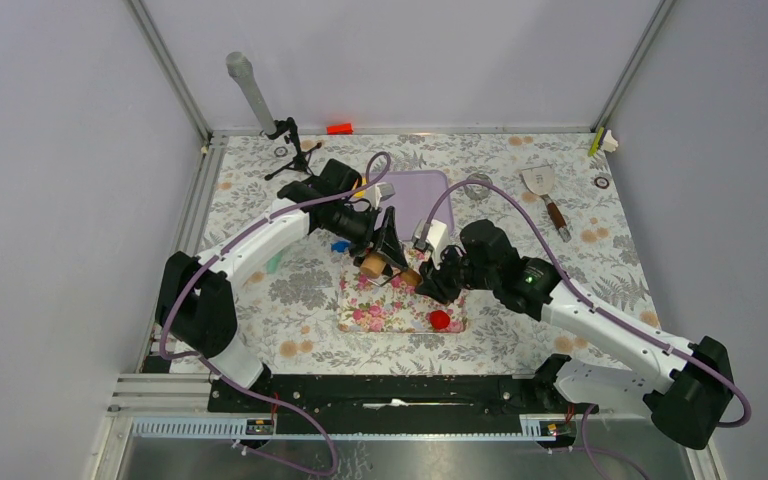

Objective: Roll out the dumpling wrappers from the dough
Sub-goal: Pick up the rolling pin from the center of the board.

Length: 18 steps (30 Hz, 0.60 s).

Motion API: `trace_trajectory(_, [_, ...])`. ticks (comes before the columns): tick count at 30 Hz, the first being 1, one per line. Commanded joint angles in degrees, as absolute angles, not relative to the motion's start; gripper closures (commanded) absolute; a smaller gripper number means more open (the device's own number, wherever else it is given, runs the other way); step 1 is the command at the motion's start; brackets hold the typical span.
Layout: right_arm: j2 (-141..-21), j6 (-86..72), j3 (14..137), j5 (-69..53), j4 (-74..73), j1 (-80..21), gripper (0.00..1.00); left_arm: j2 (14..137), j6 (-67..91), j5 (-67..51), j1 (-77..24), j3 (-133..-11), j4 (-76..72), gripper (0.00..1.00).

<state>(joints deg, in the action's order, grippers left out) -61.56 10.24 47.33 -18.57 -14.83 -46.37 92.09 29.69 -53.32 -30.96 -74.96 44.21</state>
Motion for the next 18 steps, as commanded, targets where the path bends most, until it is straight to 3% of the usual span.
trace_trajectory(1, [-59.80, 12.19, 48.23, -19.05, -11.99, -46.98, 1.00, 91.66, 27.67, -53.89, -30.67, -77.78, 44.74, 0.42])
trace_trajectory(6, [-59.52, 12.92, 48.23, -19.01, -12.25, -46.93, 1.00, 91.80, 26.79, -54.05, -30.98, -77.77, 45.79, 0.37])
trace_trajectory(11, [-59.90, 13.81, 48.55, -19.04, -12.93, -46.98, 1.00, 91.41, 25.70, -54.00, -31.20, -77.07, 46.87, 0.40])
trace_trajectory(16, [-60.33, 14.15, 48.86, -20.26, -13.24, -46.93, 1.00, 91.46, 25.90, -53.99, -31.38, -77.09, 46.85, 0.62])
trace_trajectory(18, [-60.45, 14.02, 48.99, -20.74, -13.44, -46.93, 1.00, 91.83, 26.45, -53.63, -31.38, -77.21, 46.89, 0.81])
